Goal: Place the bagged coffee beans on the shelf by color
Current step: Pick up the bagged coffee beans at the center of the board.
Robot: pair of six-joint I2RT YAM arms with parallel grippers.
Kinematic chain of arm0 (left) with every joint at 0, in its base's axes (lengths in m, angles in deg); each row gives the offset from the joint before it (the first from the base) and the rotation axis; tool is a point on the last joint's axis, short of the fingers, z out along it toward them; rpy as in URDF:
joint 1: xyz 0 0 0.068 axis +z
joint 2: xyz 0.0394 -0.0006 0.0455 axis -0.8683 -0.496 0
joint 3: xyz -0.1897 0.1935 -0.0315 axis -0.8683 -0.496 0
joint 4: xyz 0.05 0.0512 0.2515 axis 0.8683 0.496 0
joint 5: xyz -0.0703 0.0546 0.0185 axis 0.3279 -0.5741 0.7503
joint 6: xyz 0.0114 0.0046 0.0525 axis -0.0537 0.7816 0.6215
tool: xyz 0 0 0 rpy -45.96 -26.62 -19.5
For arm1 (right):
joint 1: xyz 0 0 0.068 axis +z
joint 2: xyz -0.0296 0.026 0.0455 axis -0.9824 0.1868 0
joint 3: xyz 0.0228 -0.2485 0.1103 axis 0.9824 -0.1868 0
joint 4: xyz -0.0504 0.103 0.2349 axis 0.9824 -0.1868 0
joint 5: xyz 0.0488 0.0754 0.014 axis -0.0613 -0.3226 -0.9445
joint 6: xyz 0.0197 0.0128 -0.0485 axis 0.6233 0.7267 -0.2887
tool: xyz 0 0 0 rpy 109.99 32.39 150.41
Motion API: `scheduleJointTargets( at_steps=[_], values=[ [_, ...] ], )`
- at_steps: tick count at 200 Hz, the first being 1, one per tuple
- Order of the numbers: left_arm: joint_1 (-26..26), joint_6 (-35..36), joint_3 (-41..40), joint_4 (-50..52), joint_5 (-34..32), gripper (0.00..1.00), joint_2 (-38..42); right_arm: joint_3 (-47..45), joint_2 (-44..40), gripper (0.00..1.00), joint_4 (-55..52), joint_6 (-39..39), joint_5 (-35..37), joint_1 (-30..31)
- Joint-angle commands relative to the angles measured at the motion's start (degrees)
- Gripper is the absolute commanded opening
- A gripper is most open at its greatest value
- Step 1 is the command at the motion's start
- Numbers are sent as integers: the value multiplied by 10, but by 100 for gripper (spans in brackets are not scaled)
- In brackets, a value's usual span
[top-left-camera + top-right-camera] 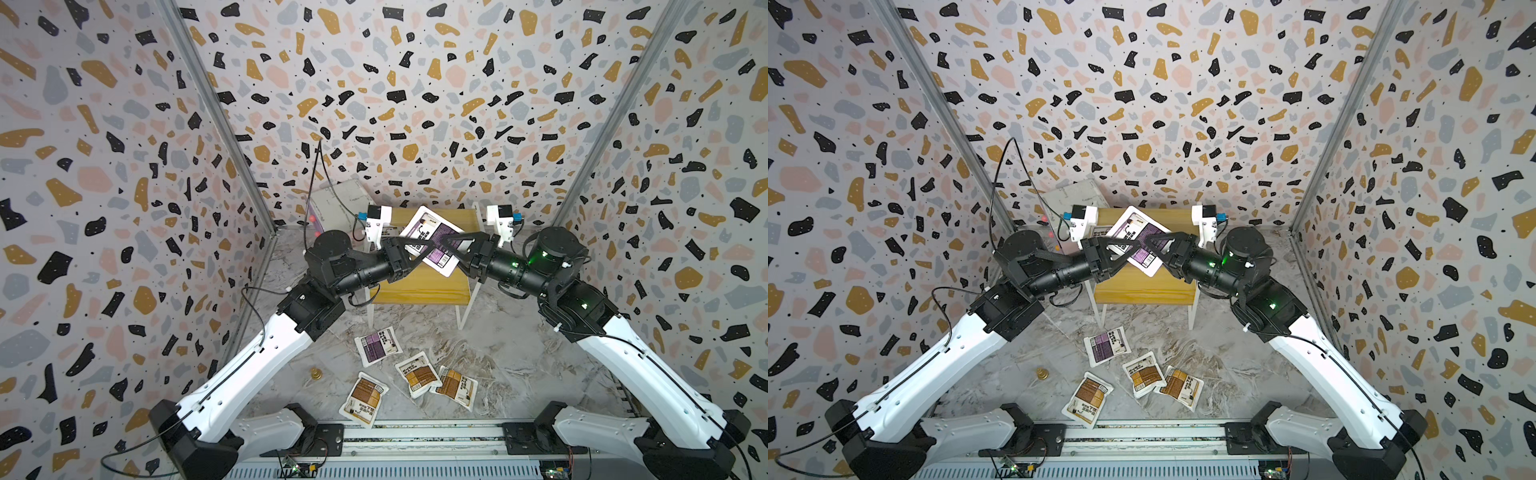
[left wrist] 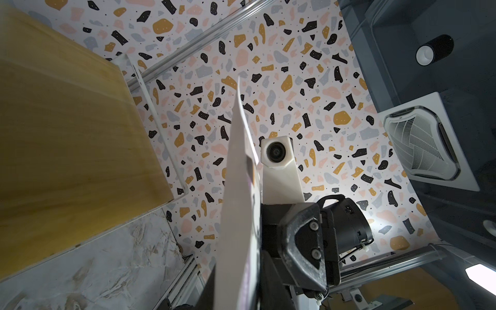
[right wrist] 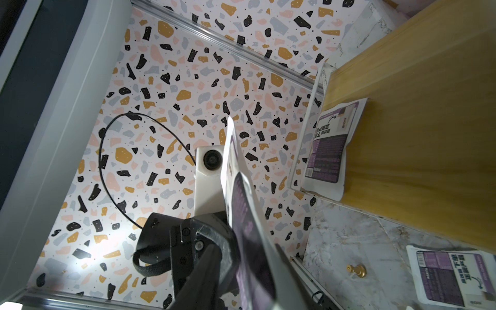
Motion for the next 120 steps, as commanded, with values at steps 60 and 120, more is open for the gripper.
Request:
scheduleJointTargets(
  at_steps=[60,120],
  values=[
    [92,-42,72,18,230,16,-24,163,29,64,-274,-156,-128,-69],
    [98,-84,70,22,319,15,-23,287,122,65,-345,-212,-305,-120]
  ],
)
